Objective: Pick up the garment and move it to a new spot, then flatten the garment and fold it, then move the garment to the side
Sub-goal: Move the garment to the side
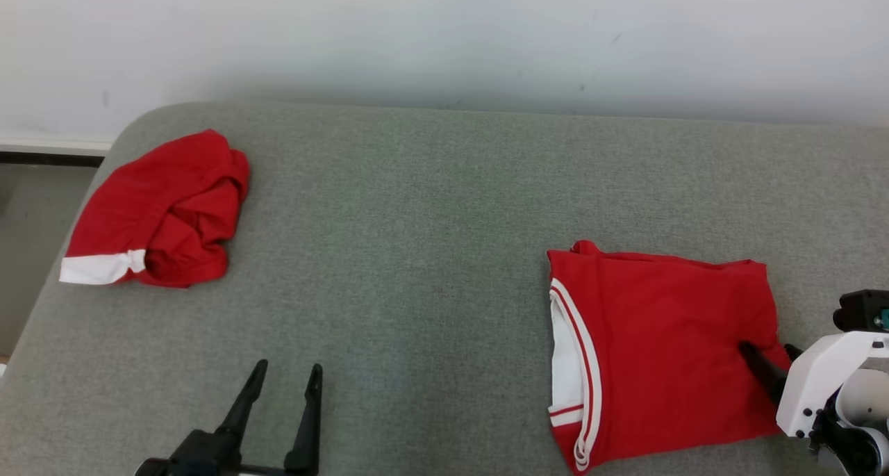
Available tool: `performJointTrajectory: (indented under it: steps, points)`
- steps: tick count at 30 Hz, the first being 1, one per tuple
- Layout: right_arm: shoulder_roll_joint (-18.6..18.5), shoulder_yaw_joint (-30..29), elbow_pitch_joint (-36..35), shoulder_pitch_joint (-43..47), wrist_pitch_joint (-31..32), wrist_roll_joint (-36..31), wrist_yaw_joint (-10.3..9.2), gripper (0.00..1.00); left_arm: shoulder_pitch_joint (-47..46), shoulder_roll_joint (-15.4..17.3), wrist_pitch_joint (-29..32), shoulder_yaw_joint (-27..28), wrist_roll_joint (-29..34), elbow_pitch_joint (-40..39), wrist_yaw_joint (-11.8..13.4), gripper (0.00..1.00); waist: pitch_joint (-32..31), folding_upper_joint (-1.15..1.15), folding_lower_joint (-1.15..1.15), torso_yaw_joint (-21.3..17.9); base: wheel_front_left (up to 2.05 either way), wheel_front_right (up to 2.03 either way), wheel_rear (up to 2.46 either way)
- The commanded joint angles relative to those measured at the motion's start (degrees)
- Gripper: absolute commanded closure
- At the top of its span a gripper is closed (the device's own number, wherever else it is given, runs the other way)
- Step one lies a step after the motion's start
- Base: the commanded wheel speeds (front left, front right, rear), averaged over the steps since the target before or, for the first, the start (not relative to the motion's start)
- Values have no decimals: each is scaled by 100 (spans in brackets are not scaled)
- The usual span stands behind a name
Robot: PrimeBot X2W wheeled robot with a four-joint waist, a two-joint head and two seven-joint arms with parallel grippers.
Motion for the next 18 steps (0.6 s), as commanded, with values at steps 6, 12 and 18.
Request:
performJointTrajectory:
  steps: [6, 12, 18]
  points:
    - [89, -86, 261, -140, 143, 453, 0, 100, -59, 17, -2, -30, 51, 14, 27, 0, 2, 0, 0, 26, 0, 0, 0]
    - [28, -132, 322, -368, -113, 492, 0, 100, -94, 17, -2, -3, 61, -25, 29, 0, 72, 0, 0, -127, 0, 0, 0]
    - [-120, -365, 610, -913, -685, 55, -1, 100, -259, 82, -2, 26, 137, -121, -44, 0, 440, 0, 0, -452, 0, 0, 0]
